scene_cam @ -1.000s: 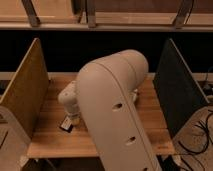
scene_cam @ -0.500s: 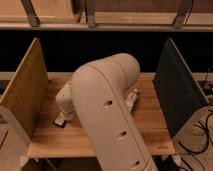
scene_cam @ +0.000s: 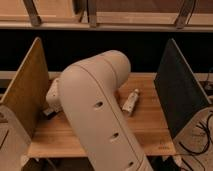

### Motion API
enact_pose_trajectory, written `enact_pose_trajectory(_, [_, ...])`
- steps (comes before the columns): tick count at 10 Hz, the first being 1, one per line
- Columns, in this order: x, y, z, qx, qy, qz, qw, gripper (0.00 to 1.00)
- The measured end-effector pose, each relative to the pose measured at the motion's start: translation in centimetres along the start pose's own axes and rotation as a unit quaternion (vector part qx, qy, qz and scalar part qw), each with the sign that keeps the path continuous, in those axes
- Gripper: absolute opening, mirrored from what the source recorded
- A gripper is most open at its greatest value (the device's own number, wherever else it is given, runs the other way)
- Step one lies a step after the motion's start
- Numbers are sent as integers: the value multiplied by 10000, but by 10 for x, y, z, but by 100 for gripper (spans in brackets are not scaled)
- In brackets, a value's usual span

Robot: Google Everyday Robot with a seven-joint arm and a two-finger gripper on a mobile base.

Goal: Push the eraser across the table

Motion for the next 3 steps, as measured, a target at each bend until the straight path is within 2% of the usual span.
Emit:
enact_pose_trajectory(1, [12,-2,-16,30,277,-26,9996,0])
enact_pose_trajectory(3, [43,10,-46,3,781,190,9968,0])
